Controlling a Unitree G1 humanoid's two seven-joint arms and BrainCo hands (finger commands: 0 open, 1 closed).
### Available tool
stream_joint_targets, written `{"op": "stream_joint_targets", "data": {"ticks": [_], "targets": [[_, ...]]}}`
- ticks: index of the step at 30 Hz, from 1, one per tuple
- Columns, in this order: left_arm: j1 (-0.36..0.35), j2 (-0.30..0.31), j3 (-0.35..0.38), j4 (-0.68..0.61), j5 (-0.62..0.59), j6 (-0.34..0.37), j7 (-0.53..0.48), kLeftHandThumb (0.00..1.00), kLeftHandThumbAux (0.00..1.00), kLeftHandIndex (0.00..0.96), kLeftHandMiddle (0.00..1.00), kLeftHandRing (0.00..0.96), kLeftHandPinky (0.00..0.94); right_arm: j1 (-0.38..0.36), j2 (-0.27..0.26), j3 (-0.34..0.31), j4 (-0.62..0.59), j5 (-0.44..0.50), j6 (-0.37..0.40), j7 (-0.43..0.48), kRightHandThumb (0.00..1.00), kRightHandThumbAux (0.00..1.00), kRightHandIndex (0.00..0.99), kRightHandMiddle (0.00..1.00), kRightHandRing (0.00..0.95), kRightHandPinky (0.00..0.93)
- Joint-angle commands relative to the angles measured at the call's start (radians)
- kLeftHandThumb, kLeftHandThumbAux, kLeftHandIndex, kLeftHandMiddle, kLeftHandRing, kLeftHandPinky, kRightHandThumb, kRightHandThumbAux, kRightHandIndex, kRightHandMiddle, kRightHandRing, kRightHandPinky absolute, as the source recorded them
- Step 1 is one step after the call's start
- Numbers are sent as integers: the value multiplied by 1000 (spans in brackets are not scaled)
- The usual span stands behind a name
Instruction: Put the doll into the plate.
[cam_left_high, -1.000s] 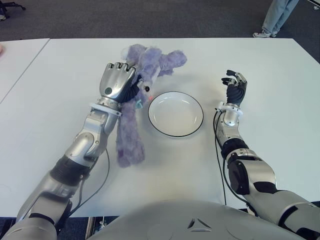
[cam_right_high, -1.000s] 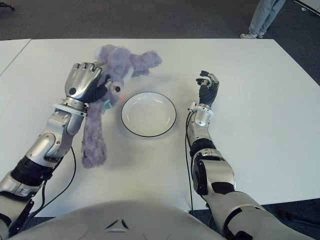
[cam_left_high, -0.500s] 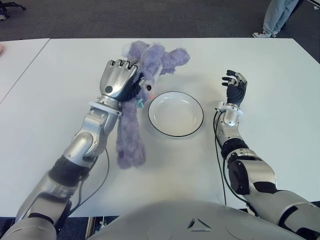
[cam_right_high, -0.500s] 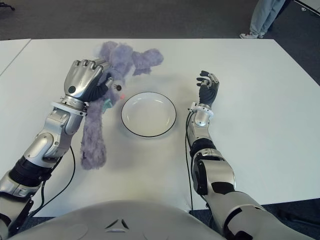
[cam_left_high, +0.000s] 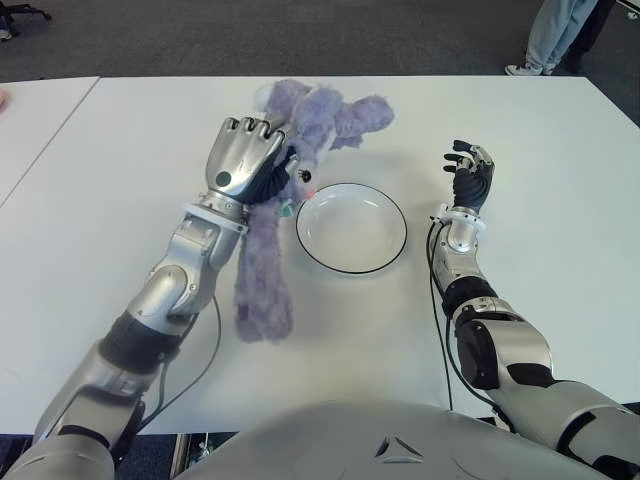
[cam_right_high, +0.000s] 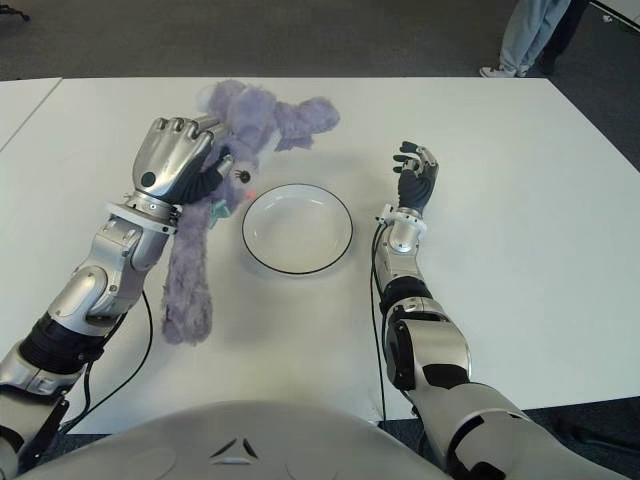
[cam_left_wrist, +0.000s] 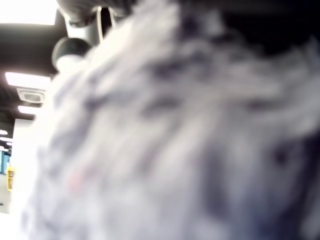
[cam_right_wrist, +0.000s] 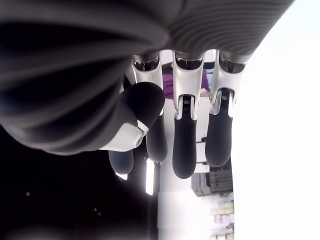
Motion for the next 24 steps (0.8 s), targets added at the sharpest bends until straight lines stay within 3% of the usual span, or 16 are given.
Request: {"op": "stream_joint_targets", "data": {"ticks": [1,24], "targets": [[-37,-40,-5,-59,32,-34,-57,745,696,443,884,891,904,349,111,47,219,-63,21,-5,1000,687,438,311,420,466],[-53,-106,-28,-76,-3,-137,-135,743,697,443,867,870,886,350,121,51,218,-63,30,-22,1000,687,439,315,428,447]]}}
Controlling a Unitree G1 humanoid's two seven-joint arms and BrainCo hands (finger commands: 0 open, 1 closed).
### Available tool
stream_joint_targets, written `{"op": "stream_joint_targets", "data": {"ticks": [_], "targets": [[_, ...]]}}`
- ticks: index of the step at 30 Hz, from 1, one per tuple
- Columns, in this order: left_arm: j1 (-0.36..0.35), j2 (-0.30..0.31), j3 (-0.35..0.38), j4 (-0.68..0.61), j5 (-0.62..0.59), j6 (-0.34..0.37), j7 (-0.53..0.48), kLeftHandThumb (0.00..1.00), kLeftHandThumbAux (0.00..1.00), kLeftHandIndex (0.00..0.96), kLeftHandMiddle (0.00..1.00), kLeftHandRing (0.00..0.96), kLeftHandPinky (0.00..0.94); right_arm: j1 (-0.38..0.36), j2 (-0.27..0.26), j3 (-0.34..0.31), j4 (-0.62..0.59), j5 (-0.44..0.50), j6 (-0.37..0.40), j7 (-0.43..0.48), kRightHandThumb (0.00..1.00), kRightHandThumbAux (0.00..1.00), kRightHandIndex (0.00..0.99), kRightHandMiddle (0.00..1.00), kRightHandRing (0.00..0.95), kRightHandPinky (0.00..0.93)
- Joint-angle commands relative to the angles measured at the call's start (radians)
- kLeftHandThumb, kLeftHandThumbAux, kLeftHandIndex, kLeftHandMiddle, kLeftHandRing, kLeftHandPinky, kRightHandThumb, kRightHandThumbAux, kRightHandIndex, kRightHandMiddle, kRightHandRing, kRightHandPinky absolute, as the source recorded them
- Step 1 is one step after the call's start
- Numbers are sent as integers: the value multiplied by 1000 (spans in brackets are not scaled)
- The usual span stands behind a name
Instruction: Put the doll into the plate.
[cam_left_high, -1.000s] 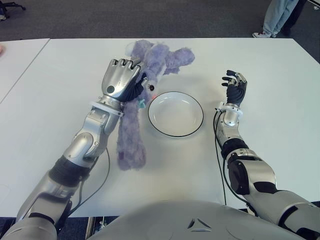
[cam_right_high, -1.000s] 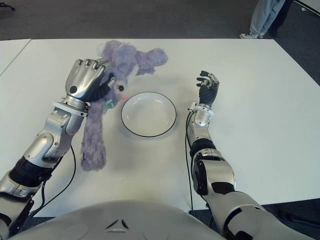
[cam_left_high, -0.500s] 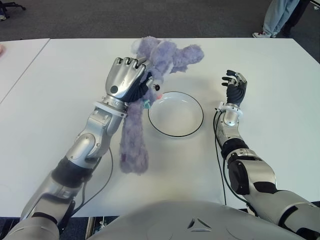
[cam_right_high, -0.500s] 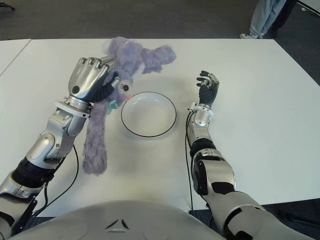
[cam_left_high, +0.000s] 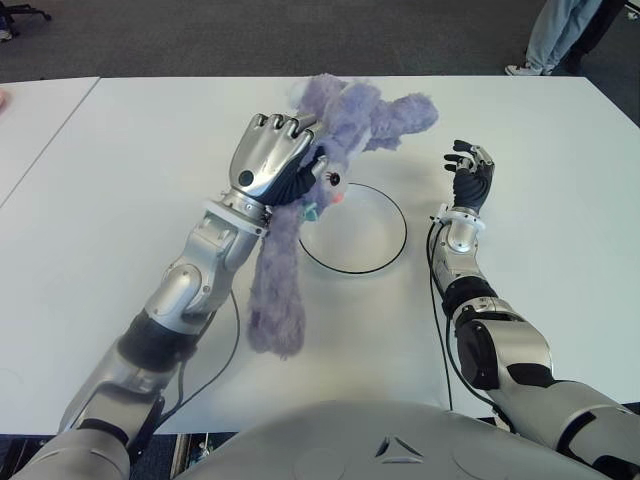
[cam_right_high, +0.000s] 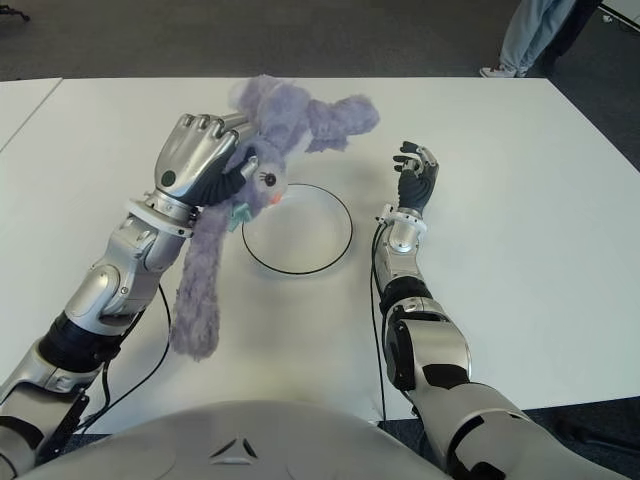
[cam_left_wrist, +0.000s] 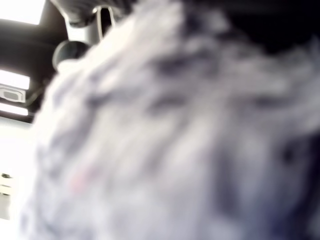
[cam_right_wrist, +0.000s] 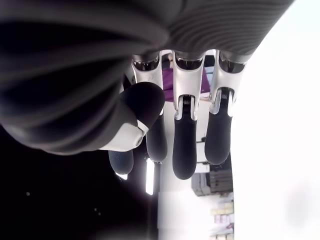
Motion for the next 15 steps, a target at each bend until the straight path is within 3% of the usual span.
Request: {"op": "stream_joint_targets", "data": {"ticks": [1,15], "targets": [[-26,-19,-19,-36,0,-47,-79,743,697,443,866,870,887,351,121,47,218,-63,29,-8,1000,687,439,315,428,447],[-49,-46,-42,-17,-31,-121,-141,740,697,443,856,862,877,358,125,59,214,-69,18,-14,1000,687,439,315,422,448]]}}
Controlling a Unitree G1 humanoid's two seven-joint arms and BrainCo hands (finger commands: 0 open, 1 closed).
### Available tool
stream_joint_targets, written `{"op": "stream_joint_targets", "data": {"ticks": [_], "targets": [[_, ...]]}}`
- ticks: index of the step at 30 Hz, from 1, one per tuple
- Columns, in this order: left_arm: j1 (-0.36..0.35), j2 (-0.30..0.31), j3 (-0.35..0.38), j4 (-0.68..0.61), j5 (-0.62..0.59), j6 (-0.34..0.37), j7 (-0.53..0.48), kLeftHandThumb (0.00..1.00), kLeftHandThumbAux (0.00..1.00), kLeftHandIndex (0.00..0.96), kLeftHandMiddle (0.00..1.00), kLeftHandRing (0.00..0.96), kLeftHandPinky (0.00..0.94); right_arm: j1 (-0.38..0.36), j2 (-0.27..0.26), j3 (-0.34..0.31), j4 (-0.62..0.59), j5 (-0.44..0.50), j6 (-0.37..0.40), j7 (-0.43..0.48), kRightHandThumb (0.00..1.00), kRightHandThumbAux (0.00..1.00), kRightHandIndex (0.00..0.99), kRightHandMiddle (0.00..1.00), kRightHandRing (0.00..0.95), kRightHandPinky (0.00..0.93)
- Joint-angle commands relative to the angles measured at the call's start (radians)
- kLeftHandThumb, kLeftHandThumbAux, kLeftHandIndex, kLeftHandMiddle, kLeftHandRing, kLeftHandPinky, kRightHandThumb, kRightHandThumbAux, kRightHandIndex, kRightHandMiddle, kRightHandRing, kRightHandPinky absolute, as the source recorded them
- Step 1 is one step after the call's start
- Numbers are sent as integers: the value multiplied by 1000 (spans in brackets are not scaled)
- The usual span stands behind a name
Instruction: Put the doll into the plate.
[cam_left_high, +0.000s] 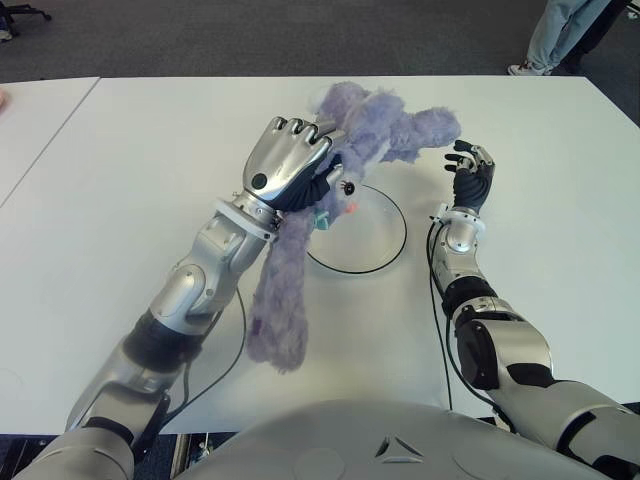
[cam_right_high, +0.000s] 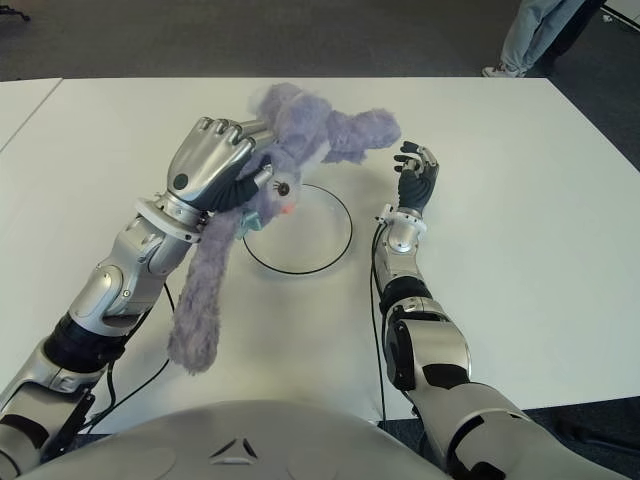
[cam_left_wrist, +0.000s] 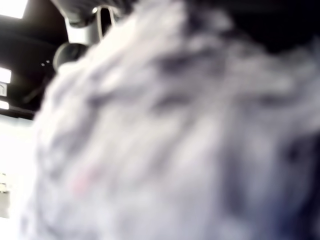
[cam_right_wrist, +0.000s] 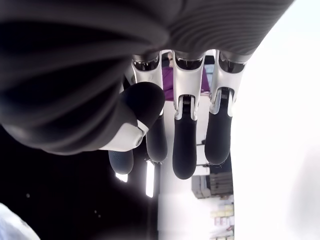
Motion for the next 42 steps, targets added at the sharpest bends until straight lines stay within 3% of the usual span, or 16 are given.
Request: {"op": "stream_joint_targets", "data": {"ticks": [1,20,26,31,42], "targets": [[-41,-25,-34,-5,-30,-57,-84,740,697,443,855,861,875,359,126,54,214,-69,17,-6,1000,687,439,316,423,448],[0,-88,-48,9,-47,-63,-136,738,697,442,853,861,882,366,130,56,212,-65,4,-2,1000,688,438,313,410,475],[25,-105,-54,22,-44,-63,-127,739,698,442,857,866,886,366,130,57,212,-66,8,-5,1000,688,437,314,432,444],[54,-130,-55,31,-56,-41,-131,739,699,442,865,874,892,366,132,58,209,-66,18,-9,1000,689,436,314,450,409],[99,-167,-51,31,-66,-10,-146,740,699,442,872,882,894,369,133,54,208,-60,3,2,1000,688,437,311,435,433]]}}
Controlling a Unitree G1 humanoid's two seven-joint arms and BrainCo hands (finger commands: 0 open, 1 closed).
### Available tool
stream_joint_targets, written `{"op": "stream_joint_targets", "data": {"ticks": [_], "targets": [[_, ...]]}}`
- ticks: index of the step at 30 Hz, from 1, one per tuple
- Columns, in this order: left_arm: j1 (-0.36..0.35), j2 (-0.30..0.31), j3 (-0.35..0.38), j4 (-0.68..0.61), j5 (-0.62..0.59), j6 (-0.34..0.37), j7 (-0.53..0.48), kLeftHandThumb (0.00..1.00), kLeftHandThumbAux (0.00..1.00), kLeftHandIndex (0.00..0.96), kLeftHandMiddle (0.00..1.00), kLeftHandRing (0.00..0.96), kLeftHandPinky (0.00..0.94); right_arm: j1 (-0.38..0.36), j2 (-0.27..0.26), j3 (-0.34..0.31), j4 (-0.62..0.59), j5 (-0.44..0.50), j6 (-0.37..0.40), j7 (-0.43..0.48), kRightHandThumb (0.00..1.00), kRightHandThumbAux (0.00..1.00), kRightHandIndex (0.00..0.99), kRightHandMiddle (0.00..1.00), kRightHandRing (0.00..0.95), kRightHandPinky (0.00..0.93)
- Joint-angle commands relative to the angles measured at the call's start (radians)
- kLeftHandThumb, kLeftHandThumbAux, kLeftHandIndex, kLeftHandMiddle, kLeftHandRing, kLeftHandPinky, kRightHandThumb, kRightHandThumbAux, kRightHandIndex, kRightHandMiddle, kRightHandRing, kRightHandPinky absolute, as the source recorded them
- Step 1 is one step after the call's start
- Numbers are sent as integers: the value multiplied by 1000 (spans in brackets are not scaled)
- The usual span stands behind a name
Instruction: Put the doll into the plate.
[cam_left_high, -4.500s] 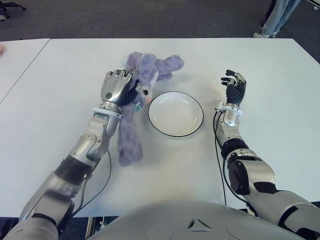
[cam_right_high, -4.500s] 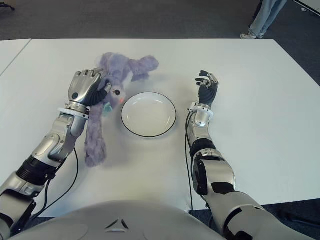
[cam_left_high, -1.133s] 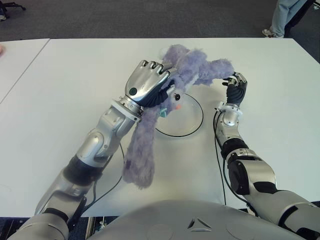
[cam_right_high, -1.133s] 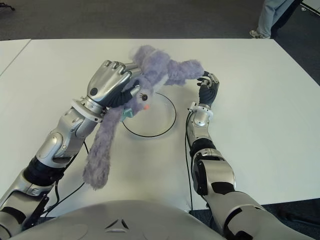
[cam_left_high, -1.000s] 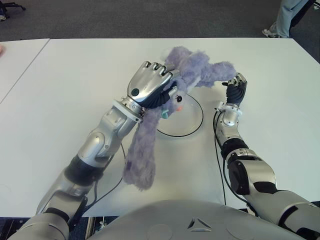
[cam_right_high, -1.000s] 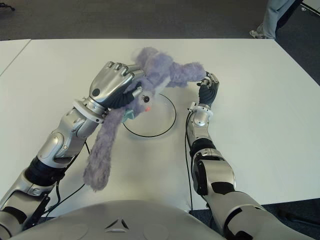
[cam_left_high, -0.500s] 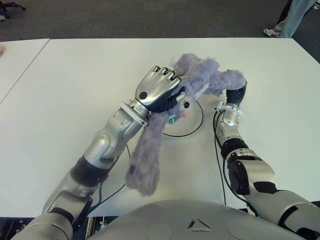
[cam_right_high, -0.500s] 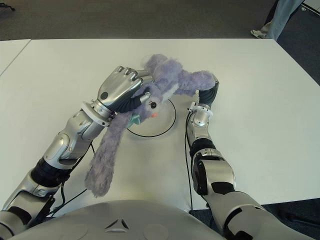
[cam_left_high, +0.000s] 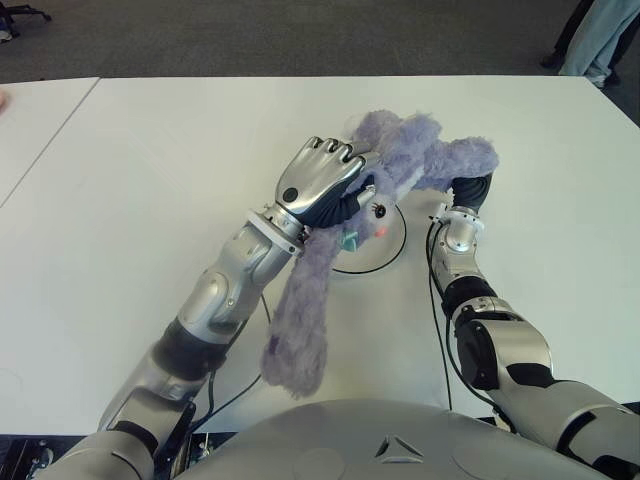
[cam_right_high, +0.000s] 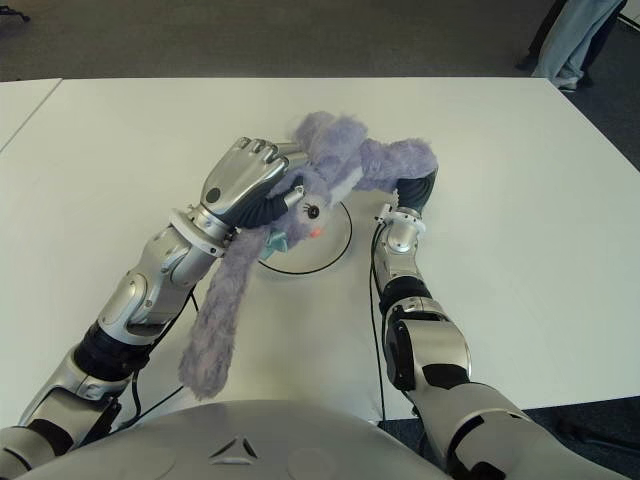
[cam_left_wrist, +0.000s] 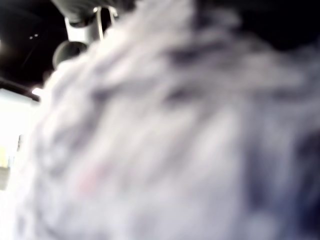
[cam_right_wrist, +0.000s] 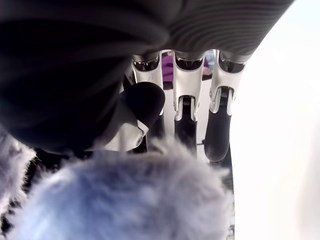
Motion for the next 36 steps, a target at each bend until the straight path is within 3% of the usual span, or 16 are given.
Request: {"op": "stream_joint_targets", "data": {"ticks": [1,15,26,27,30,36], "targets": [[62,-32,-16,29,-29,48,-71,740,699,442,873,883,894,370,132,47,208,-59,1,6,1000,688,437,311,435,433],[107,-47,-8,36,67,95,-25,731,696,442,840,858,867,372,127,49,206,-62,-11,12,1000,686,437,324,423,467],[129,-33,-9,19,120,113,-43,687,705,423,737,749,732,369,125,49,207,-65,-3,-5,1000,686,436,354,434,457],[132,-32,-7,14,121,117,-50,547,641,391,700,716,704,369,125,49,208,-65,-1,-7,1000,686,435,362,435,457],[135,-30,-6,7,128,126,-60,366,560,340,630,654,646,367,123,49,209,-65,4,-9,1000,686,435,374,437,453],[140,-29,1,-8,140,148,-76,236,503,264,523,573,581,366,123,52,210,-70,5,-18,1000,689,435,395,456,413]]}}
